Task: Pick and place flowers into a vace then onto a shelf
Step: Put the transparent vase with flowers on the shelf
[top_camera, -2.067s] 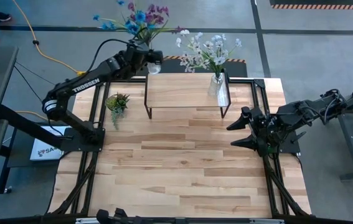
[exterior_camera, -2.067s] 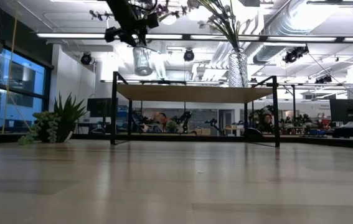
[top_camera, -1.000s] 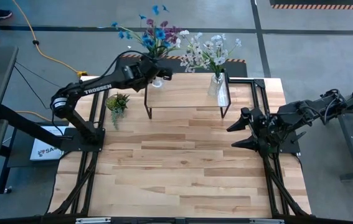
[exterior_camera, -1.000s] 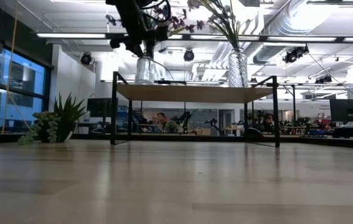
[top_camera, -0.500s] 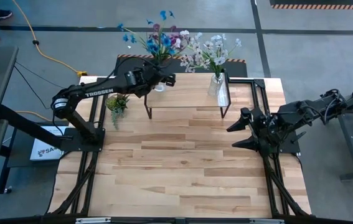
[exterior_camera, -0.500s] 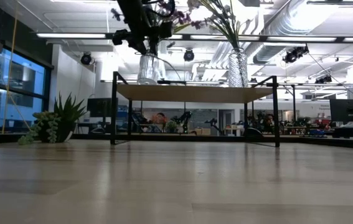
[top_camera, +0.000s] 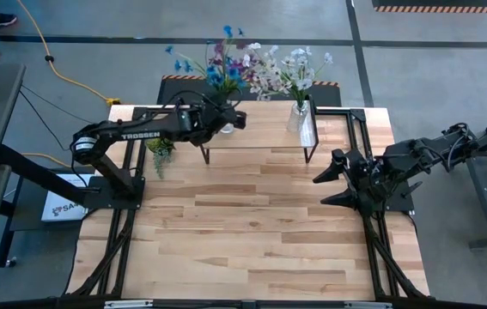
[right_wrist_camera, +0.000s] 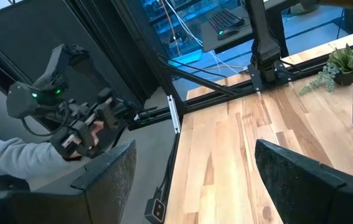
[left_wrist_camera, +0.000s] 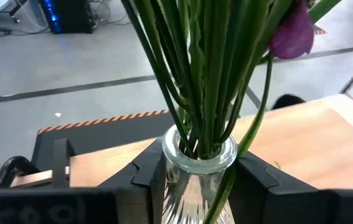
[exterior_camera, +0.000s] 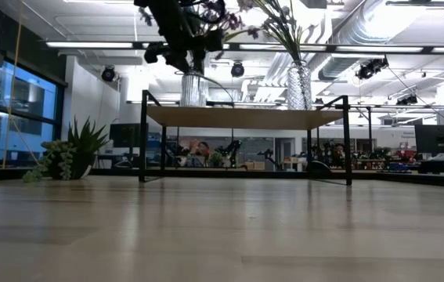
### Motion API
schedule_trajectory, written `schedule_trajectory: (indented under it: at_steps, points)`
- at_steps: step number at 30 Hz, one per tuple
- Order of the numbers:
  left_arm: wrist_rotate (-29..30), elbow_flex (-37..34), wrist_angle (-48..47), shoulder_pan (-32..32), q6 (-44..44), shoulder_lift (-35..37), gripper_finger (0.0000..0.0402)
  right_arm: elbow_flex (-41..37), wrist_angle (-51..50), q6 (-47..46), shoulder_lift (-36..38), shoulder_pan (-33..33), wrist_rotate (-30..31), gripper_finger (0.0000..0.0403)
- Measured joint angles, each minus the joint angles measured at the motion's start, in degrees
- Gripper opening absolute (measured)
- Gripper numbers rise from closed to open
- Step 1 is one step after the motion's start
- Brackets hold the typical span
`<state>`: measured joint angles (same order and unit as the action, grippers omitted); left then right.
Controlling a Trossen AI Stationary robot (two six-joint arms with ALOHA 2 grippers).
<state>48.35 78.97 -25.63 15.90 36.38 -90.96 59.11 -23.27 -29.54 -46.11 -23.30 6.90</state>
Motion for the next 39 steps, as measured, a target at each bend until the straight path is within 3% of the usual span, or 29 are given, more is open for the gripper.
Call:
schedule_trajectory:
  at_steps: [16, 22, 29, 39]
  points:
    - [1.7, 0.1, -3.3, -2.5, 1.9, 0.0, 0.0174, 0.0, 0.1, 0.6, 0.0, 0.0, 0.0, 0.0317]
    - [1.9, 0.1, -3.6, -2.9, 2.5, 0.0, 0.0162, 0.0, 0.5, 0.6, 0.0, 0.0, 0.0, 0.0317]
    - [2.0, 0.1, -5.0, -3.8, 4.4, 0.0, 0.0191, 0.0, 0.5, 0.6, 0.0, 0.0, 0.0, 0.0317]
    - [3.4, 0.1, -6.2, -5.5, 5.1, 0.0, 0.0183, 0.0, 0.5, 0.6, 0.0, 0.0, 0.0, 0.0317]
